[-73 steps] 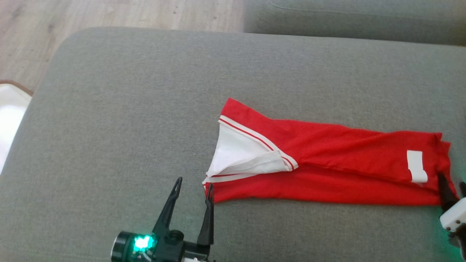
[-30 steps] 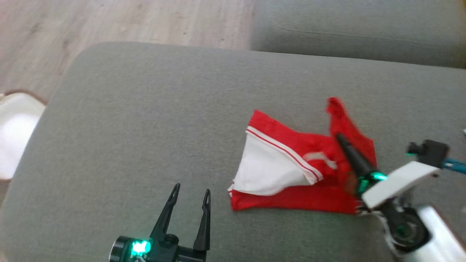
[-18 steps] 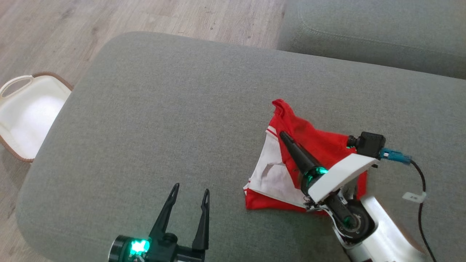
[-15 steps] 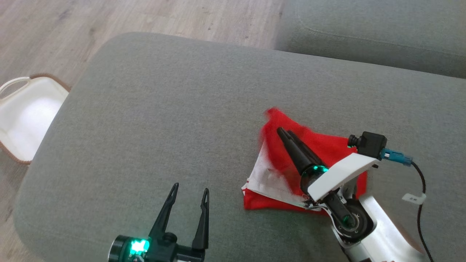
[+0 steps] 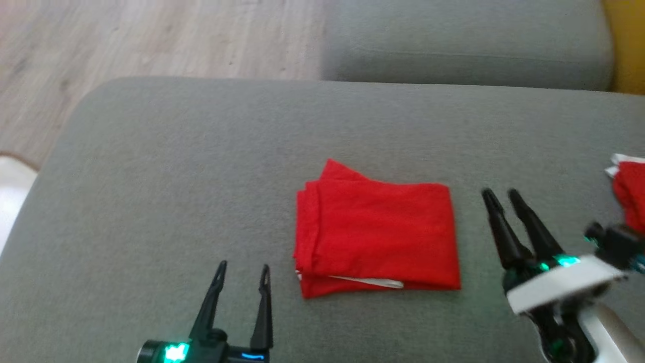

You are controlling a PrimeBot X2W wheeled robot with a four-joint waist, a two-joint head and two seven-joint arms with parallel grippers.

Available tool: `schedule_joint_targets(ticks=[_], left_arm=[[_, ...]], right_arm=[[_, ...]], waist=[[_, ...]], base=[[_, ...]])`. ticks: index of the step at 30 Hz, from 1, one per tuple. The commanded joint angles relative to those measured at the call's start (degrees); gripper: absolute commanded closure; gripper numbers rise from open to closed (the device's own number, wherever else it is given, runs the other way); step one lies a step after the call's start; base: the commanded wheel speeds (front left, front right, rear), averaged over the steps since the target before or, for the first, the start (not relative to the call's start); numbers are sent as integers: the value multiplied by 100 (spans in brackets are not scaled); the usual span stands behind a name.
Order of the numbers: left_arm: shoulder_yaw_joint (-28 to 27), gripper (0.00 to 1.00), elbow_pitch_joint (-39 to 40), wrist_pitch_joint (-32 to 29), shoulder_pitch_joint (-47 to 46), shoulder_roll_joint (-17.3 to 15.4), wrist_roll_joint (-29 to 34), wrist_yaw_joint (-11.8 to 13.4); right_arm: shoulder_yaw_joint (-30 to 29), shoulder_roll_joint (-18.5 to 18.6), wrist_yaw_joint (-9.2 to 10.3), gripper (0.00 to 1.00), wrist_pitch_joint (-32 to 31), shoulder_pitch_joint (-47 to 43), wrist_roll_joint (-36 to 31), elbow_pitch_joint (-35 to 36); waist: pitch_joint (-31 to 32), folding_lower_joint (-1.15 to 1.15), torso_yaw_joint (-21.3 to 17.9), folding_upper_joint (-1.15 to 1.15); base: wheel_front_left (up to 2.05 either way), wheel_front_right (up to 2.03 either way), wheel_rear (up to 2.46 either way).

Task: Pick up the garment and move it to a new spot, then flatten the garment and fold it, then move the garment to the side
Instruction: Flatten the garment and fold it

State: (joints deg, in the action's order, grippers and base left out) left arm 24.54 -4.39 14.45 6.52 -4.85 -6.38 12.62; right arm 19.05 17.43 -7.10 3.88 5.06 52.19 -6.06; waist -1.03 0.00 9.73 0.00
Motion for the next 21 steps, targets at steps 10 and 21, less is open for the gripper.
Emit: schedule_joint_targets(ticks=[10,21], left_arm=[[-593,0,245,55,198,90,-59,182],[-759,0,335,55,390,119,81,216]], right_arm=[[-601,445,-39,0,1076,-764,-2717,-432],[-1624,-691,-39,0,1110,-1451,-4478,90]], waist=[[342,0,-554,0],[465,0,-666,0]], base=[[0,0,0],[0,0,0]])
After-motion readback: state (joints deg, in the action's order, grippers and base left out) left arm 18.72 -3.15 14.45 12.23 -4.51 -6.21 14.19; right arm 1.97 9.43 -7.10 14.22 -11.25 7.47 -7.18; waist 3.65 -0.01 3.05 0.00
